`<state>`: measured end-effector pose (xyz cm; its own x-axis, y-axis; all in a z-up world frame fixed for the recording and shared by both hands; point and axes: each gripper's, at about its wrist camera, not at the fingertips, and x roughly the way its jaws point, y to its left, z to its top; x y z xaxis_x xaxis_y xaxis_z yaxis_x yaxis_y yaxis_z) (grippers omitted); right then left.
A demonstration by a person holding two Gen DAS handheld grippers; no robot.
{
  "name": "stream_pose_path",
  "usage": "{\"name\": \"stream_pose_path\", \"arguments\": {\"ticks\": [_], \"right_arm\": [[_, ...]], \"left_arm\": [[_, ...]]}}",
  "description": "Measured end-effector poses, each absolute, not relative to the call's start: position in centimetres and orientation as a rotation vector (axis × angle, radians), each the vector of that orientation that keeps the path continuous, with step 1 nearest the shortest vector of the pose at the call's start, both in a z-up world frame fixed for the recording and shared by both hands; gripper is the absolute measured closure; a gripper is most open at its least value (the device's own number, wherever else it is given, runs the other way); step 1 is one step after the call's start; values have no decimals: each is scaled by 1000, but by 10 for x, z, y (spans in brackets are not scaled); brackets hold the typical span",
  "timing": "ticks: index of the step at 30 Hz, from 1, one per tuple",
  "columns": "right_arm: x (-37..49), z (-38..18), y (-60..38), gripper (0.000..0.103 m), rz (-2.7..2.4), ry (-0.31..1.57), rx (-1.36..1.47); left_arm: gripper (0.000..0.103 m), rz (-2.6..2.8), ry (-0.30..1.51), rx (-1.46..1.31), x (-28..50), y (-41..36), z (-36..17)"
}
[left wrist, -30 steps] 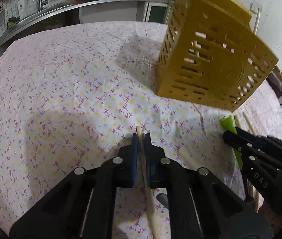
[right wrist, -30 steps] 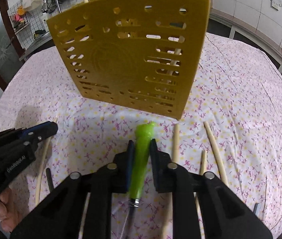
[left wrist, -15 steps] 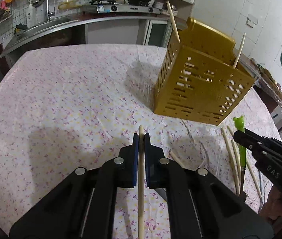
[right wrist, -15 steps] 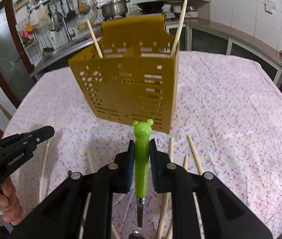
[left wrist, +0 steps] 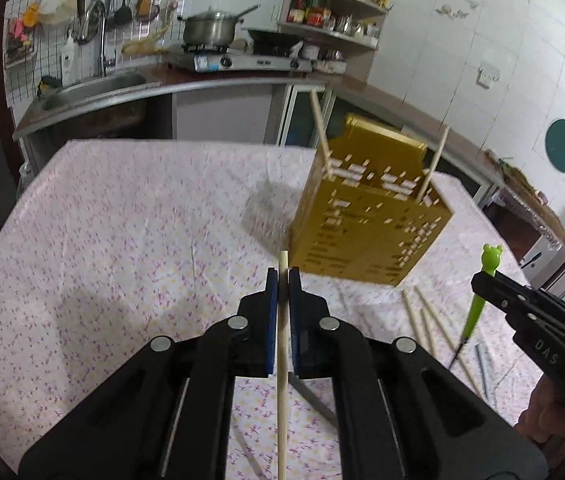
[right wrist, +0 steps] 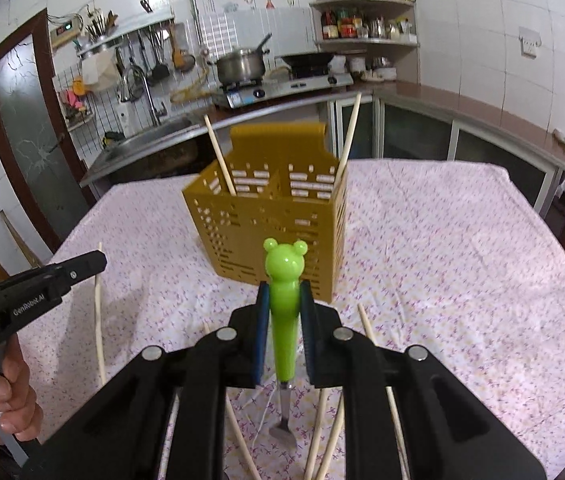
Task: Organize utensils
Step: 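Carry the chopstick and green utensil above the yellow caddy with both tools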
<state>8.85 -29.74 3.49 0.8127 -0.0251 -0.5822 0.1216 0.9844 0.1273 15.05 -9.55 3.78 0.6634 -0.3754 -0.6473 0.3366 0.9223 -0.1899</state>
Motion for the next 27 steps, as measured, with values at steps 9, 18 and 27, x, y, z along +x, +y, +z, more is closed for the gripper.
{"name": "stream_pose_path", "arguments": {"ticks": [9,18,27], "right_arm": [[62,63,-298,88,-77,537,149],[45,85,-302,88,-77,488,136],[37,99,-301,88,-69,455,122]], "left_arm": [[99,-413,638,-41,125,-98,73],[99,-404,573,-39,109,-99,98],[99,-405,527,-36,102,-101,117]]}}
